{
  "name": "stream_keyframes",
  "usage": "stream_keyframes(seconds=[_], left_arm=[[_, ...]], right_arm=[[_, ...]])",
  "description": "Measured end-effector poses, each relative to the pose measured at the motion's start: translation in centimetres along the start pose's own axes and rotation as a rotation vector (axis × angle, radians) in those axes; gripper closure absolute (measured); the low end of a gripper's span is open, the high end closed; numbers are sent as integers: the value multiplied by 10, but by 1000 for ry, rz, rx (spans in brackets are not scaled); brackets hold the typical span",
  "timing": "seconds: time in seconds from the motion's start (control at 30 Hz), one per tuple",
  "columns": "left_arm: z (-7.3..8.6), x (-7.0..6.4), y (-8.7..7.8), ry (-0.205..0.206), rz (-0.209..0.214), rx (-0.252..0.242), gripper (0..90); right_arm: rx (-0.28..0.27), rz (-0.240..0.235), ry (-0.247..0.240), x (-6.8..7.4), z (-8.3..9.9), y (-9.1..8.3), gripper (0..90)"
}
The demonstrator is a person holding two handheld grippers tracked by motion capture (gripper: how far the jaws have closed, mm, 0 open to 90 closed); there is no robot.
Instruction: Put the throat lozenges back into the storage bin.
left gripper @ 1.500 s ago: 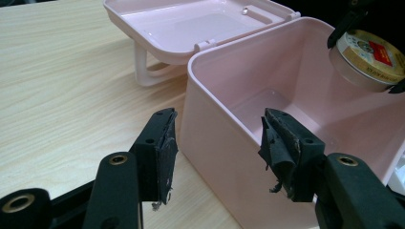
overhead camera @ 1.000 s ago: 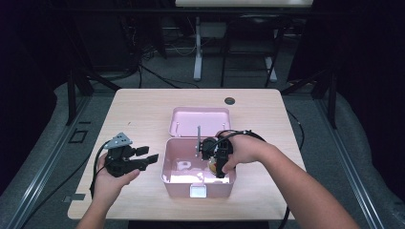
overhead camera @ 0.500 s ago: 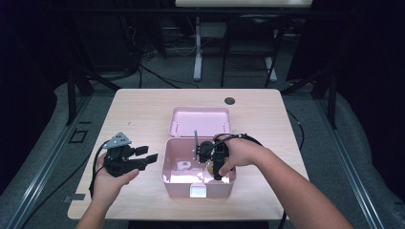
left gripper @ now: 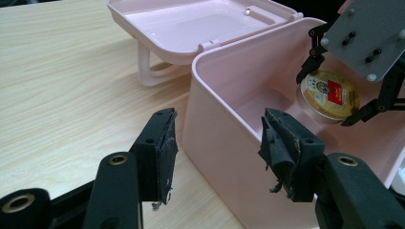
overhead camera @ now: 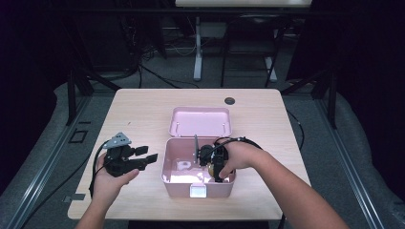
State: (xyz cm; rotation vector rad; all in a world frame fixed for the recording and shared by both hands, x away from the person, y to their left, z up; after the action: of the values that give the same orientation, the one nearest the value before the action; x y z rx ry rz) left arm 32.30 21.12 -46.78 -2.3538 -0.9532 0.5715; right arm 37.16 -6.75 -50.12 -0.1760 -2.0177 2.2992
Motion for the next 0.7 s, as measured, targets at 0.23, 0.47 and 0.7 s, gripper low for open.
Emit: stream_keyframes(seconds=[0.23, 0.47, 0.7], left_arm=[[0, 0, 0, -2, 2, 5, 461], [0, 0, 1, 2, 3, 6, 461], [0, 0, 1, -1, 2, 5, 461]], right_arm=[[-26, -10, -5, 0, 2, 4, 199], [-33, -10, -22, 1, 2, 10, 199], [-35, -7, -29, 0, 2, 11, 199]])
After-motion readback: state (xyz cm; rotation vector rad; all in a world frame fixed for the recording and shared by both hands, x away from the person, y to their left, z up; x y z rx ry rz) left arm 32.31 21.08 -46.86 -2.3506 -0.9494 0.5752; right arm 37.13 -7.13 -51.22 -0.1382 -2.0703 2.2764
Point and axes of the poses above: each handheld gripper's, and its own axes: y roughly forward along the jaws, z roughly out of its underside, x roughly to its left, the point moved 1 cm from there along y, roughly forward along the jaws, and after that the axes turned 5 degrees about x, right-handed, at the moved point
